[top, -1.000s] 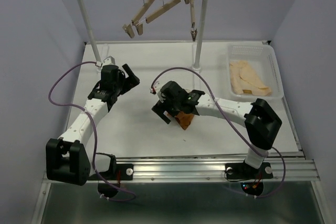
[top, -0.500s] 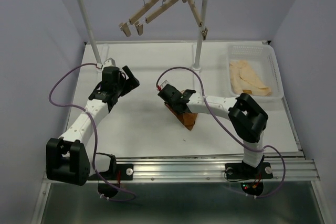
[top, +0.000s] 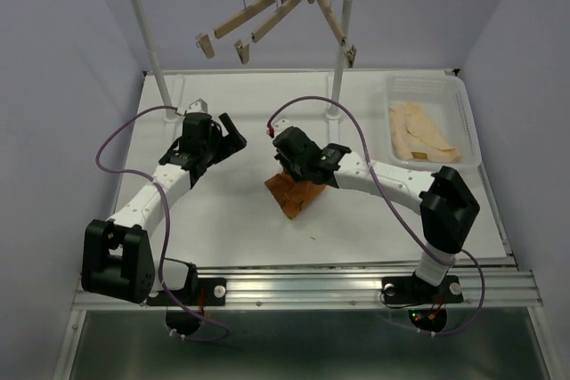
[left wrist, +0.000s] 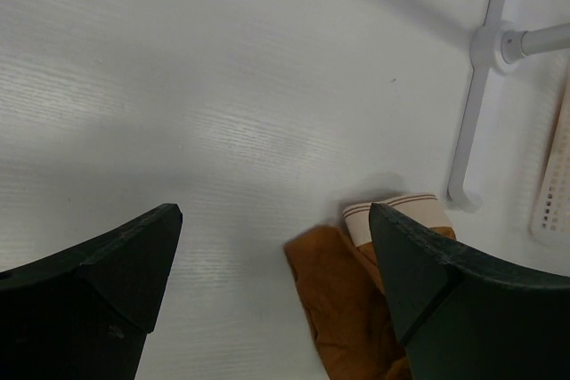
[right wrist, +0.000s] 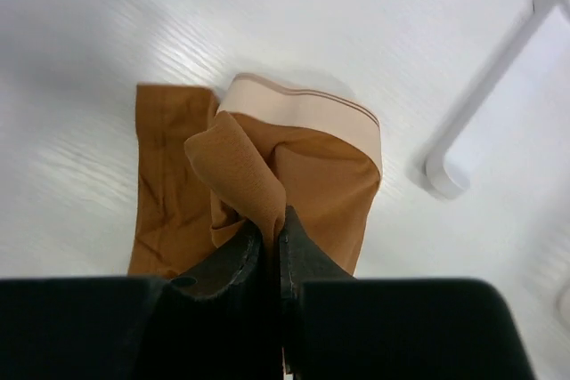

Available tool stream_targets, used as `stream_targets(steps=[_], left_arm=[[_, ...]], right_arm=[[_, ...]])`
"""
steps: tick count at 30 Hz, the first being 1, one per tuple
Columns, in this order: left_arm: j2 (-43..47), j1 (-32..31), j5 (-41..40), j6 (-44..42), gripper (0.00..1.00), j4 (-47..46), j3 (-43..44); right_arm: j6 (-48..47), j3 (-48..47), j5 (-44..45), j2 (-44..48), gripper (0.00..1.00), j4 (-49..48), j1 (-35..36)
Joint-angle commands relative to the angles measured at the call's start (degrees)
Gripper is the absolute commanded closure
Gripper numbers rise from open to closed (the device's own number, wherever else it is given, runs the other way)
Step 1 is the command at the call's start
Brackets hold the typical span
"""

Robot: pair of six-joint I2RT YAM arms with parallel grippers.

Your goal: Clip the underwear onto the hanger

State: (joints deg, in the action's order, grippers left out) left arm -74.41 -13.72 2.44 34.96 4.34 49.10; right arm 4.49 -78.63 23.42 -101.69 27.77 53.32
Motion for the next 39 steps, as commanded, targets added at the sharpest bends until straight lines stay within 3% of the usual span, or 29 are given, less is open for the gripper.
stream_targets(steps=[1,5,7,9,13,17,22,26,29,32,39], left_arm=[[2.16,-0.08,-0.85,-0.42,0.01,-1.18,1.08],[2.96,-0.17,-1.82,-0.42,0.01,0.05,1.35],[3.48,-0.08,-1.82,-0.42,0.01,0.84,1.35],[3.83,-0.08,-3.91,-0.42,0.01,1.2,1.26],[3.57,-0.08,-4.19,-0.68,0.01,1.99,1.17],[2.26,-0.08,-3.23,-0.94,0.01,1.9,1.35],[0.67,-0.87,1.16,-2.96,0.01,1.73,1.7],[0.67,-5.61,4.23,-7.09,0.01,1.37,1.35],[0.41,-9.04,7.39,-9.12,0.01,0.41,-0.31],[0.32,-11.59,14.86,-10.44,0.01,-3.36,-3.66],[-4.95,-16.51,14.88,-10.62,0.01,-2.67,-3.4]], right_arm=[[-0.54,-2.41,-12.38,5.97,0.93,-11.31,0.12],[1.92,3.99,-20.34,11.76,0.92,-24.12,0.12],[4.63,9.35,-15.72,14.84,0.92,-27.05,0.12],[7.53,13.83,-10.96,16.25,0.85,-29.43,-1.01],[20.34,22.52,-7.78,19.24,0.77,-29.53,-5.76],[29.68,30.79,-5.24,22.22,0.5,-28.21,-10.68],[36.45,35.56,4.42,31.71,0.44,-20.05,-13.76],[36.03,36.01,9.63,36.91,0.45,-15.12,-13.77],[23.66,33.29,-2.74,35.69,0.36,-16.6,-13.77],[20.39,28.19,-8.21,29.37,0.34,-15.46,-13.77],[17.92,18.26,-8.75,13.74,0.33,-17.57,-13.77]])
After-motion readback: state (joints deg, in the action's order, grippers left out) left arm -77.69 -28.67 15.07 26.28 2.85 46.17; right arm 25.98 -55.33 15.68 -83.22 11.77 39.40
